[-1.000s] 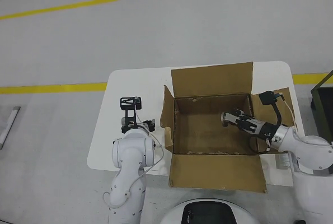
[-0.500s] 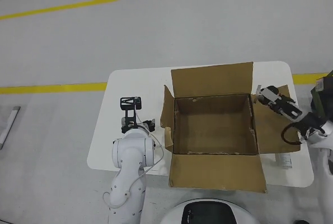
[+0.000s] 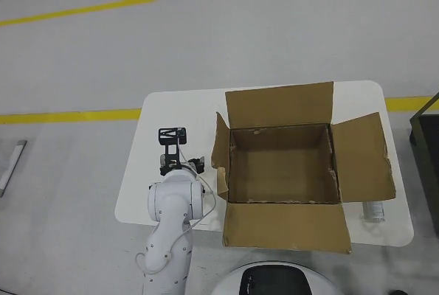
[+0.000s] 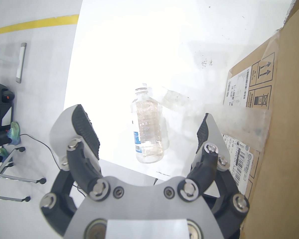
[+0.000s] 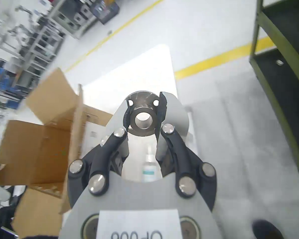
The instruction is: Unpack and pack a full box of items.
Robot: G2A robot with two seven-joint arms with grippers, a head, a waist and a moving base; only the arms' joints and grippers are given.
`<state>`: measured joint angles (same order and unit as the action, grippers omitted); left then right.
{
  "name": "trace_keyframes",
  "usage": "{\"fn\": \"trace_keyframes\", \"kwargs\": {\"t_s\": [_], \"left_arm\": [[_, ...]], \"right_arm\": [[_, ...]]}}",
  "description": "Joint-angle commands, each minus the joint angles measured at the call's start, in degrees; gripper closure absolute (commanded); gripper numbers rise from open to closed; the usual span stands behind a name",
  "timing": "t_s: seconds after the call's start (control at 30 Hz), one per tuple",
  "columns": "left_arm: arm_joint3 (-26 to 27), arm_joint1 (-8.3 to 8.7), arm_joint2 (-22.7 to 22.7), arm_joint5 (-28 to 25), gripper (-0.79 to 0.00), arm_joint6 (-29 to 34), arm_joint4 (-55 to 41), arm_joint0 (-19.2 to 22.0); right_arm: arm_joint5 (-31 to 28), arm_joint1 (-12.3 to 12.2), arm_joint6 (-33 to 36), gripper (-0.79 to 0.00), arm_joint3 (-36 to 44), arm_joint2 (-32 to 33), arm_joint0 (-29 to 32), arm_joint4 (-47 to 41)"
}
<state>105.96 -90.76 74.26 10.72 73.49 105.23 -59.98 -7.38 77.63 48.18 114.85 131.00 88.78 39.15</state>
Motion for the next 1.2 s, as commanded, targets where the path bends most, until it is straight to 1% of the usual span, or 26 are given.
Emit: {"fn": "trace_keyframes", "kwargs": {"t_s": [0.0,0.07,0.13,0.23,0.3,0.57,0.73,0.97,1.03,1.17], "left_arm": [[0.0,0.00,0.0,0.0,-0.785,0.0,0.0,0.0],[0.0,0.00,0.0,0.0,-0.785,0.0,0.0,0.0],[0.0,0.00,0.0,0.0,-0.785,0.0,0.0,0.0],[0.0,0.00,0.0,0.0,-0.785,0.0,0.0,0.0],[0.0,0.00,0.0,0.0,-0.785,0.0,0.0,0.0],[0.0,0.00,0.0,0.0,-0.785,0.0,0.0,0.0],[0.0,0.00,0.0,0.0,-0.785,0.0,0.0,0.0],[0.0,0.00,0.0,0.0,-0.785,0.0,0.0,0.0],[0.0,0.00,0.0,0.0,-0.785,0.0,0.0,0.0],[0.0,0.00,0.0,0.0,-0.785,0.0,0.0,0.0]], "right_arm": [[0.6,0.0,-0.6,0.000,-0.6,-2.8,1.3,5.9],[1.0,0.0,-1.1,0.000,-1.6,-6.1,2.4,10.2],[2.0,-0.1,-0.7,0.000,-1.4,-9.6,3.3,16.5],[2.3,-0.2,-1.0,0.000,-2.0,-14.1,3.9,22.9],[2.1,-0.3,-0.9,0.000,-2.6,-16.1,4.4,25.5],[2.9,-0.8,0.6,0.000,-4.4,-18.4,4.8,30.4],[1.4,-1.2,2.8,0.000,-5.4,-19.4,5.0,31.5],[1.0,-1.5,3.5,-0.003,-6.0,-20.4,4.8,31.3],[0.8,-1.6,3.7,-0.092,-6.2,-20.8,4.6,31.2],[0.8,-1.8,3.7,-0.151,-7.1,-21.3,4.4,31.4]]}}
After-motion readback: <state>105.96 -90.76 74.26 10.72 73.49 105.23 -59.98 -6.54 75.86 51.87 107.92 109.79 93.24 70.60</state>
